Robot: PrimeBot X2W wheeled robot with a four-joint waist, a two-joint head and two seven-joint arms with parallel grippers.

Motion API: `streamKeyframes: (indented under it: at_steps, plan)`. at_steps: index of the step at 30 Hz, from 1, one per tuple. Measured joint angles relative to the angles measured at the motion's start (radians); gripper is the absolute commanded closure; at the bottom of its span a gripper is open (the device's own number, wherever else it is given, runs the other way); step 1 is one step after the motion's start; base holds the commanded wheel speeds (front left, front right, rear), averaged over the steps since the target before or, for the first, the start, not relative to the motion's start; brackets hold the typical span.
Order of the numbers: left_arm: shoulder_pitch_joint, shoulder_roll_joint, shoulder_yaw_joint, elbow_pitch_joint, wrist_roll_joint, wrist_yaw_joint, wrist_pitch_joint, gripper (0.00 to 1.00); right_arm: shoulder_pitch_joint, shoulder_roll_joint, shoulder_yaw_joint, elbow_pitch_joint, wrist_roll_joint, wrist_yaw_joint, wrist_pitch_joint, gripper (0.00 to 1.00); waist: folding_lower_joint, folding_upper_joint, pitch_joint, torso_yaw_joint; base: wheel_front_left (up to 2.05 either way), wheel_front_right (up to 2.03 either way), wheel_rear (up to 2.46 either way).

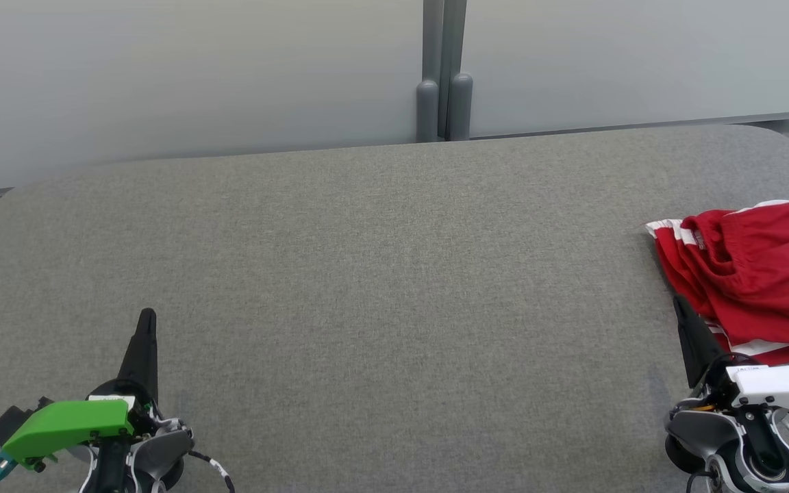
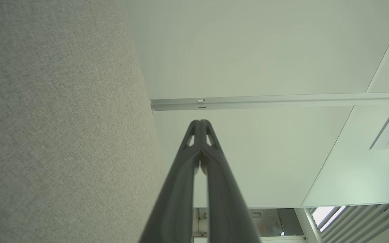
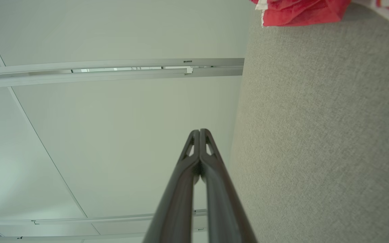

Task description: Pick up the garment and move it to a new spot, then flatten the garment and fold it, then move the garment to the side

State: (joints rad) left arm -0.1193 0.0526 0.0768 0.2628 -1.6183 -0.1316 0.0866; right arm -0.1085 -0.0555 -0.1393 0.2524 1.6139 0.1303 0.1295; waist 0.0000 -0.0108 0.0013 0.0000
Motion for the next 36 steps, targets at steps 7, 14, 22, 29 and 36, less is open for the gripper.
streamKeyframes:
  at_steps: [7,14,22,29,36]
  plan:
    - [0.0,0.0,0.001,0.0,0.0,0.0,0.0,1.0,0.0,0.0,0.0,0.0,0.0,0.0,0.001,1.0,0.0,0.0,0.0,0.0,0.0,0.0,0.0]
    - [0.0,0.0,0.001,0.0,0.0,0.0,0.0,1.0,0.0,0.0,-0.001,0.0,0.0,0.0,0.001,1.0,0.0,0.0,0.0,0.0,0.0,0.0,0.0]
    - [0.0,-0.001,0.002,0.0,0.0,0.0,0.0,1.0,0.0,0.001,-0.002,0.0,0.0,0.0,0.001,1.0,0.0,0.0,0.0,0.0,0.0,0.0,0.0]
    - [0.0,-0.001,0.002,0.0,0.0,0.0,0.001,1.0,0.0,0.001,-0.002,0.0,0.0,0.0,0.001,1.0,0.0,0.0,0.0,0.0,0.0,0.0,0.0]
    - [0.0,-0.001,0.002,0.0,0.0,0.0,0.001,1.0,0.0,0.001,-0.003,0.0,0.0,0.0,0.001,1.0,0.0,0.0,0.0,0.0,0.0,0.0,0.0]
